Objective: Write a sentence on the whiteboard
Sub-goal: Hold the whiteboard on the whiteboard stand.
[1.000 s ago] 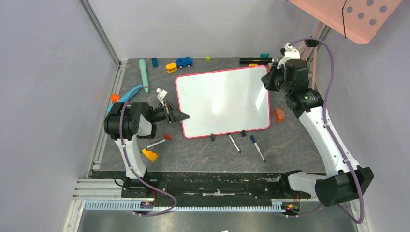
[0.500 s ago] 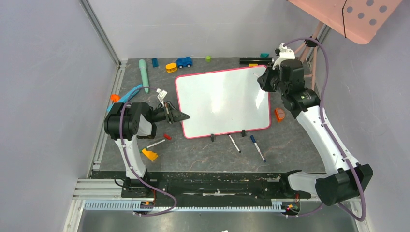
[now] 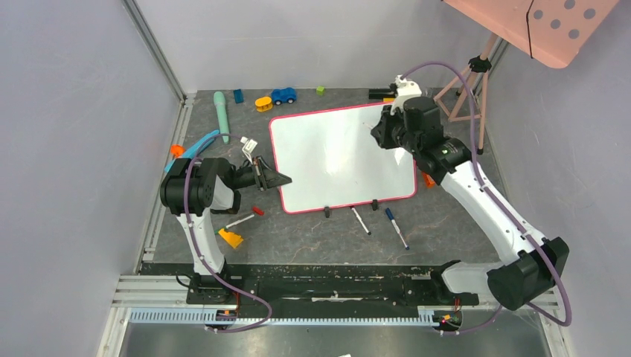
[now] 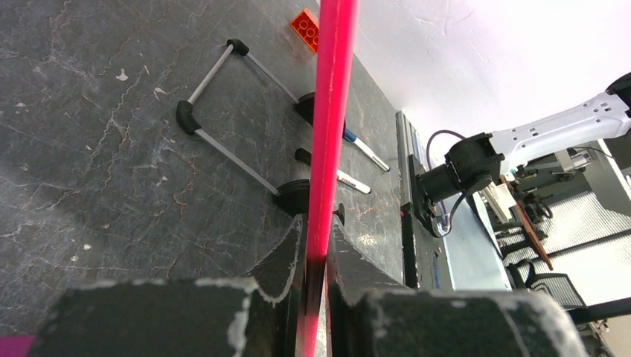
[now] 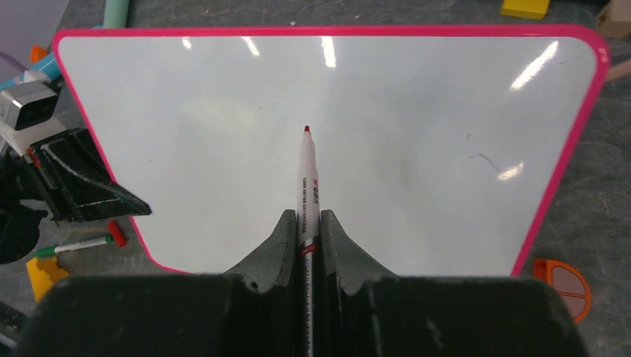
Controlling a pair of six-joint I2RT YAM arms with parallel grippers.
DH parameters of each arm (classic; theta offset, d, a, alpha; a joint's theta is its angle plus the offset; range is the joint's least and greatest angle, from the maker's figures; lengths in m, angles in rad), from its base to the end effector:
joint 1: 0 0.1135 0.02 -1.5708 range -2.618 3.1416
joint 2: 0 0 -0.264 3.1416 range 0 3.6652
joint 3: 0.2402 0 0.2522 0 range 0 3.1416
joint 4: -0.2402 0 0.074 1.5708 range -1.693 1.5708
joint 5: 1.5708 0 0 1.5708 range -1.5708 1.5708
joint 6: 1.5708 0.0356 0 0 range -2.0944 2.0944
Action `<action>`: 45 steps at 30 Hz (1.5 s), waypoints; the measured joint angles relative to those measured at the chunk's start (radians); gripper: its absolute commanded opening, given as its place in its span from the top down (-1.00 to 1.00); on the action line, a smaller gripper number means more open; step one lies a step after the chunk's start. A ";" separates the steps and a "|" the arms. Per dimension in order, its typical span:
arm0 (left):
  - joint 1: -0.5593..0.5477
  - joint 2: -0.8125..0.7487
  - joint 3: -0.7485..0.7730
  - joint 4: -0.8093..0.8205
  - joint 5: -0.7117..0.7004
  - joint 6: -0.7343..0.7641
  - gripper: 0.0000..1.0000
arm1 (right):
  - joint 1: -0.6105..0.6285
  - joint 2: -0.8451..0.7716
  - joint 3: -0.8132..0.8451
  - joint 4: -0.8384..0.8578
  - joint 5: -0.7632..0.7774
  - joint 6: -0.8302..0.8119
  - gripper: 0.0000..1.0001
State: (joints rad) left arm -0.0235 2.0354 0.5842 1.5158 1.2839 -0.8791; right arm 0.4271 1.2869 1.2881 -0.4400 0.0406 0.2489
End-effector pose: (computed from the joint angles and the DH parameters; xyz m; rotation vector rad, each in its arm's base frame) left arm 0.3101 -0.0414 0.1189 0.4415 1.7628 -1.6168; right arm 0.2647 0.1189 0.3807 -0.1546 2.0249 0.3889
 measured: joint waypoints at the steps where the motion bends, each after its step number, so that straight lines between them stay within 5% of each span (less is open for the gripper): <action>1: 0.000 0.000 -0.002 0.000 -0.001 0.005 0.96 | 0.017 0.003 0.000 0.002 0.002 -0.003 1.00; 8: 0.000 -0.002 -0.008 0.002 -0.008 0.008 0.96 | 0.124 0.000 -0.016 0.064 0.038 -0.005 1.00; 21: -0.001 -0.012 -0.014 0.001 -0.010 0.024 0.96 | 0.131 -0.101 -0.137 0.050 0.163 0.068 1.00; 34: -0.002 -0.017 -0.018 0.000 -0.011 0.030 0.96 | 0.188 -0.173 -0.158 -0.055 0.154 0.091 1.00; 45: -0.005 -0.038 -0.052 0.001 -0.036 0.052 0.96 | 0.213 -0.164 -0.222 0.079 0.119 0.084 1.00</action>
State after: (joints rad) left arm -0.0280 1.9976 0.5323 1.5169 1.2476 -0.8268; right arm 0.6403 1.1229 1.0660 -0.3607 0.1596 0.3325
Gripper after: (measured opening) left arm 0.139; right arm 0.122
